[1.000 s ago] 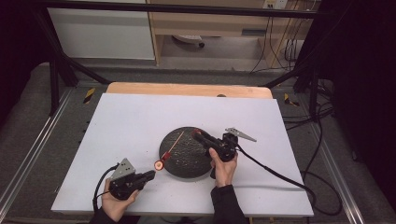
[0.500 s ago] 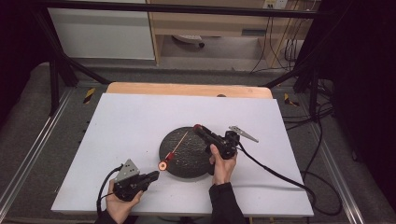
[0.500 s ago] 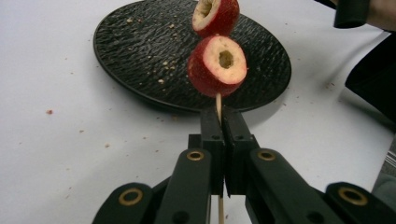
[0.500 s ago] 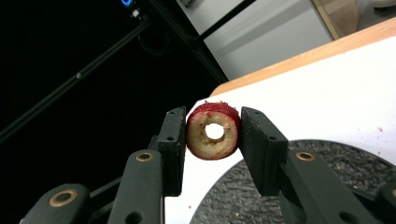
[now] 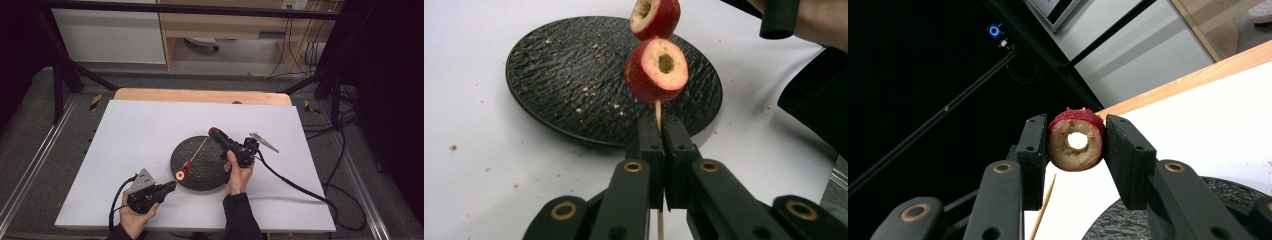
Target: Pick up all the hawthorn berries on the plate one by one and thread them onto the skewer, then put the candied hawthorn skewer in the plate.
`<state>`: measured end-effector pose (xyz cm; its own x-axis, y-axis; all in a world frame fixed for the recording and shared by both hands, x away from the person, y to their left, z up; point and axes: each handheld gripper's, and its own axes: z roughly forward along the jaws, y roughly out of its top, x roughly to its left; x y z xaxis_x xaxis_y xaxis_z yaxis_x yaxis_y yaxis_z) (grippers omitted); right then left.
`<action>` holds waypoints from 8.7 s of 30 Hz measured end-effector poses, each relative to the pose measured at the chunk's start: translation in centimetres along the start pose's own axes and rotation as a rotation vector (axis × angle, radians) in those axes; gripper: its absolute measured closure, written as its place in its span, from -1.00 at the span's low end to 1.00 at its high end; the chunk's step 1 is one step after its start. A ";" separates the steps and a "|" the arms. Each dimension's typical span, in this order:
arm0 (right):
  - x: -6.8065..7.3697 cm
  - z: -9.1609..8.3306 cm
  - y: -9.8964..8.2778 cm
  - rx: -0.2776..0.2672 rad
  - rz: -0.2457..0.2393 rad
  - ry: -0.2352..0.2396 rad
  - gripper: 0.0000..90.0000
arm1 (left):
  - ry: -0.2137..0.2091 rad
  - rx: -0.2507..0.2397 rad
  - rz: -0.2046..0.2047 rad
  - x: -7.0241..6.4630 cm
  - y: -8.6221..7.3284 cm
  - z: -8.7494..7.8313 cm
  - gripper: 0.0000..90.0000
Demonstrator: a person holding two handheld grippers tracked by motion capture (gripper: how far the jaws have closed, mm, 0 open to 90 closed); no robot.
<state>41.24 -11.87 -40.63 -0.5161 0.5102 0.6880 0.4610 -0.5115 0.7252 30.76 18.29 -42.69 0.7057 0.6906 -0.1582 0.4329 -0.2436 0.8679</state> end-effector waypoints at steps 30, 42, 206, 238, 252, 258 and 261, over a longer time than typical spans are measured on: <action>0.1 0.0 -0.6 -0.019 0.054 0.036 0.39 | 0.002 -0.031 -0.019 -0.9 0.2 1.2 0.95; -0.1 0.1 -1.3 0.004 0.065 0.044 0.39 | 0.014 -0.043 -0.050 -1.3 0.9 1.9 0.96; -8.6 -13.2 1.5 0.620 -0.508 -0.257 -0.97 | 0.096 0.171 -0.032 2.0 4.5 6.2 0.96; -8.6 -13.4 1.5 0.609 -0.494 -0.250 -0.97 | 0.067 0.270 0.062 1.5 4.1 6.6 0.27; -8.5 -13.5 1.5 0.612 -0.494 -0.248 -0.98 | 0.053 0.238 0.079 4.7 2.5 1.4 -0.65; -8.6 -13.4 1.5 0.615 -0.494 -0.252 -0.98 | 0.108 0.216 0.078 6.4 1.0 -0.6 -0.85; -8.6 -13.4 1.5 0.615 -0.492 -0.251 -0.98 | 0.122 0.210 0.079 7.2 0.2 -1.4 -0.93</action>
<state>36.62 -26.27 -45.85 -0.6192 0.7534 0.2212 0.5750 0.2433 0.7811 35.09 24.14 -42.98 0.6746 0.7378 -0.0250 0.4953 -0.4272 0.7564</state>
